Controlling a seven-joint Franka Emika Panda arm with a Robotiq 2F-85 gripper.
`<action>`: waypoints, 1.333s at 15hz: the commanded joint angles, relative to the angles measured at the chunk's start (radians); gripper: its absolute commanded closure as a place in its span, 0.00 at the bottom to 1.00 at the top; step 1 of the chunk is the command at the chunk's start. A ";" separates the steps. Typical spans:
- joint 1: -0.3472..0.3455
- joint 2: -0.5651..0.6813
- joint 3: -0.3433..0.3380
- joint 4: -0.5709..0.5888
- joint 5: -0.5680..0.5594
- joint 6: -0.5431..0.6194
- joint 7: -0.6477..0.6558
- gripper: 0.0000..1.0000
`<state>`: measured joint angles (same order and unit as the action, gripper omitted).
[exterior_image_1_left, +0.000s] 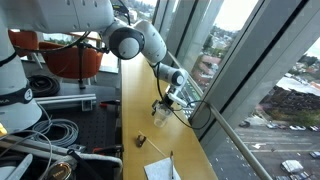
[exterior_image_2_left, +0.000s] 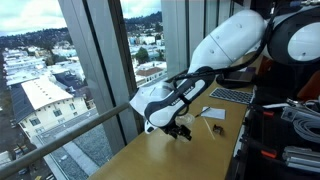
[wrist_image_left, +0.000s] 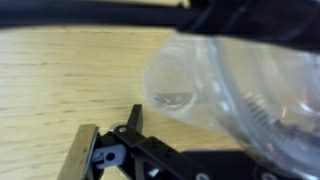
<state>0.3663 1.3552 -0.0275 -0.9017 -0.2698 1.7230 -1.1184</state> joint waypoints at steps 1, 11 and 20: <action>-0.010 -0.139 -0.020 -0.240 -0.018 0.088 0.034 0.00; 0.008 -0.282 -0.003 -0.475 -0.221 0.521 0.096 0.00; -0.002 -0.445 0.128 -0.595 -0.249 0.537 0.067 0.00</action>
<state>0.3839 1.0160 0.0625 -1.3892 -0.4930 2.2374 -1.0311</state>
